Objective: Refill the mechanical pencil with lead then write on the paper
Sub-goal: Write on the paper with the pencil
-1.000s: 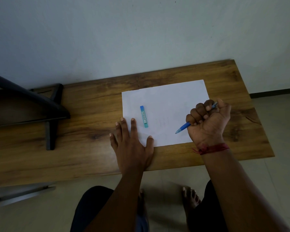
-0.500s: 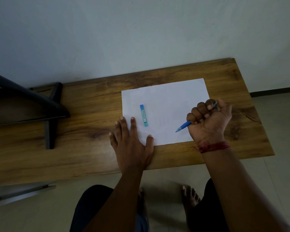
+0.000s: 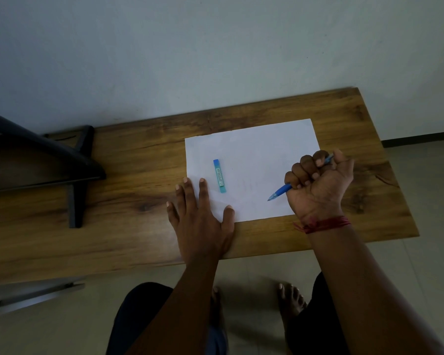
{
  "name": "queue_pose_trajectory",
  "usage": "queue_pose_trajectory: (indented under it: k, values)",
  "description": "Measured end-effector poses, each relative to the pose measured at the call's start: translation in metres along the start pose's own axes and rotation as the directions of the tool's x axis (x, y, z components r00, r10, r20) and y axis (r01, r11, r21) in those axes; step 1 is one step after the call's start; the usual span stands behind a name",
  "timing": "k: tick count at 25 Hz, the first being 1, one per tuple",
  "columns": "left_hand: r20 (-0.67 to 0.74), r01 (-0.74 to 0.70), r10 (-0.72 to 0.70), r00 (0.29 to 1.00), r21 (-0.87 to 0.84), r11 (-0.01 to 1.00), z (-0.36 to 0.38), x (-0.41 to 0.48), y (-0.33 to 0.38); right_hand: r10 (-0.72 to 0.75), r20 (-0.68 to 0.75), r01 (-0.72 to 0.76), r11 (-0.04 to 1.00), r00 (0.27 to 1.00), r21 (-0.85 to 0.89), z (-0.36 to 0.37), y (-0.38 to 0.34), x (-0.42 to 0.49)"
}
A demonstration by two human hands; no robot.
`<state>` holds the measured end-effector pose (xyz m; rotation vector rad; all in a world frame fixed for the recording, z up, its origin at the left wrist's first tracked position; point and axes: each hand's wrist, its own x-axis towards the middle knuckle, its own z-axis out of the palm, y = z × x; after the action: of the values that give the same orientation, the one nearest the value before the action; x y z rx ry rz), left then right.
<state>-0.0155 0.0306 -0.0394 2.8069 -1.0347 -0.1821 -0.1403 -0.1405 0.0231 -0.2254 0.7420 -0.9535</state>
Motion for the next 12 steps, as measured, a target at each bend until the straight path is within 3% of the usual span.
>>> queue_pose_trajectory:
  k: [12]
  values:
    - [-0.009, -0.004, 0.004, 1.0, 0.001, 1.0, 0.0016, 0.0, -0.0011, 0.011, 0.004, -0.011, 1.0, 1.0, -0.002, 0.0021, -0.0017, -0.0012]
